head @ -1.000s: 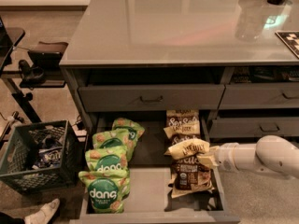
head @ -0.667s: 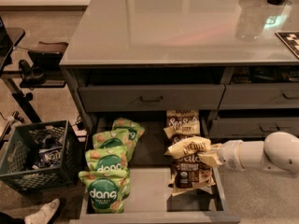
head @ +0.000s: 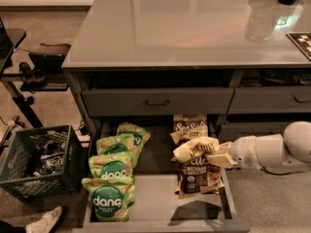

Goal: Pick brown chip bag from middle drawer and place on counter

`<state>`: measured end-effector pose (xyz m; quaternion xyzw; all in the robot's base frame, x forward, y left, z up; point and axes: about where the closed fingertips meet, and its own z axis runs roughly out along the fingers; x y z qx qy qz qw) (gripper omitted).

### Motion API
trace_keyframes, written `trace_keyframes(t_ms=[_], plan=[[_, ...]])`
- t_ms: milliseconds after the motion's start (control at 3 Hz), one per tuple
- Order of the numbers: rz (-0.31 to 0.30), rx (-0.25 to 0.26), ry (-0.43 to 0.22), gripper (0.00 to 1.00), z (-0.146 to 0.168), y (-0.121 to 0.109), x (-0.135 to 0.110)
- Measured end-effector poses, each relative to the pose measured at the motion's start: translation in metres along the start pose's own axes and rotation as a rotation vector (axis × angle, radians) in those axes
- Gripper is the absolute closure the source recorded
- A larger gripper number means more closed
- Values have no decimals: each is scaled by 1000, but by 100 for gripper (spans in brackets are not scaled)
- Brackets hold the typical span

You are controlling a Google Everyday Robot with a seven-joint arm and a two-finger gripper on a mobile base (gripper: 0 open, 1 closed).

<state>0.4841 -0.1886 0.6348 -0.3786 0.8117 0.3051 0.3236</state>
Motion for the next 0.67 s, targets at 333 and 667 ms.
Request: trace_keyframes(t_ms=[333, 667], plan=[[-30, -28, 12, 100, -12, 3, -33], [-33, -32, 12, 100, -12, 3, -34]])
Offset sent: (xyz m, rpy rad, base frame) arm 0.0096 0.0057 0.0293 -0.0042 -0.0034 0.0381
